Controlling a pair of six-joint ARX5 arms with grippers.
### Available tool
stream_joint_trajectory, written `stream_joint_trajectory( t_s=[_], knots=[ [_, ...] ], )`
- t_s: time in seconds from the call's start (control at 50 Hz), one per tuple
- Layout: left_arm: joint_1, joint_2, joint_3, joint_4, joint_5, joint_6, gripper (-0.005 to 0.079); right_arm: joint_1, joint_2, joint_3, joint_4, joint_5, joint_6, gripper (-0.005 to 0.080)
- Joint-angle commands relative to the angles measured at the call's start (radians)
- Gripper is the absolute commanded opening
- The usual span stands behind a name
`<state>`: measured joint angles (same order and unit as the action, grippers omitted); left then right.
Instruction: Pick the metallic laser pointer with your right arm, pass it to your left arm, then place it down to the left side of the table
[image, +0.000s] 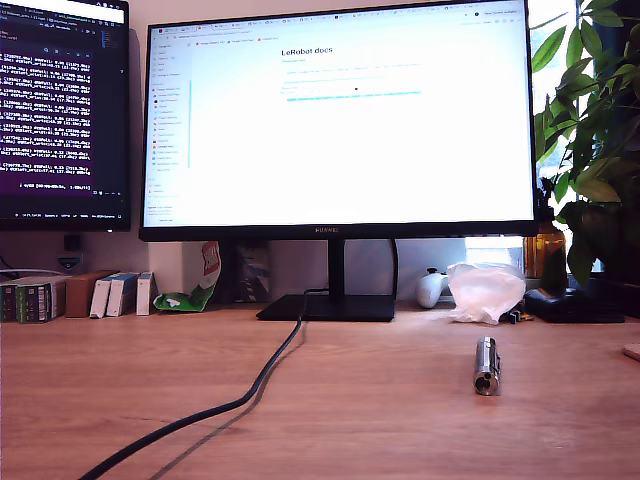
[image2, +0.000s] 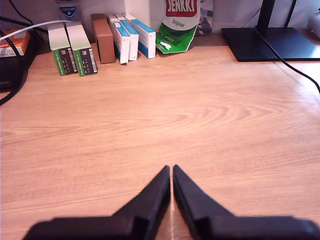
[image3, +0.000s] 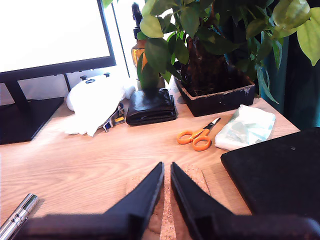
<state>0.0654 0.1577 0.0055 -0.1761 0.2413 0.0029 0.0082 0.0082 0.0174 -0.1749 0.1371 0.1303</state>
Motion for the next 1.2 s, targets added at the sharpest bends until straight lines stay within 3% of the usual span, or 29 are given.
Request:
stream_joint_trajectory(
  t_s=[0.0, 0.32, 0.5, 0.56, 0.74, 0.82, 0.96, 1.18],
  knots=[
    [-0.003, -0.003, -0.032, -0.012, 0.001, -0.003, -0.0024, 0.005, -0.006, -0.013, 0.008, -0.005, 0.002, -0.0012],
    [-0.003, -0.003, -0.032, -0.012, 0.001, -0.003, -0.0024, 0.006, -0.006, -0.013, 0.008, -0.036, 0.018, -0.0012],
    [-0.003, -0.003, -0.032, 0.003, 0.005, -0.003, -0.0024, 0.006, -0.006, -0.013, 0.014, -0.094, 0.142, -0.0012],
    [-0.003, -0.003, -0.032, 0.048, 0.014, -0.035, -0.0024, 0.006, -0.006, -0.012, 0.027, -0.140, 0.190, -0.0012],
    [-0.003, -0.003, -0.031, 0.213, 0.121, -0.294, -0.0024, 0.006, -0.006, -0.003, 0.148, -0.293, 0.265, -0.0012],
    [-0.003, -0.003, -0.031, 0.288, 0.121, -0.373, -0.0024, 0.006, -0.006, 0.021, 0.163, -0.305, 0.297, -0.0012],
    [-0.003, -0.003, -0.031, 0.359, 0.132, -0.408, -0.0024, 0.006, -0.006, 0.087, 0.171, -0.319, 0.303, -0.0001],
    [-0.003, -0.003, -0.020, 0.474, 0.153, -0.525, -0.0024, 0.006, -0.006, 0.162, 0.283, -0.330, 0.355, 0.0021]
  ],
)
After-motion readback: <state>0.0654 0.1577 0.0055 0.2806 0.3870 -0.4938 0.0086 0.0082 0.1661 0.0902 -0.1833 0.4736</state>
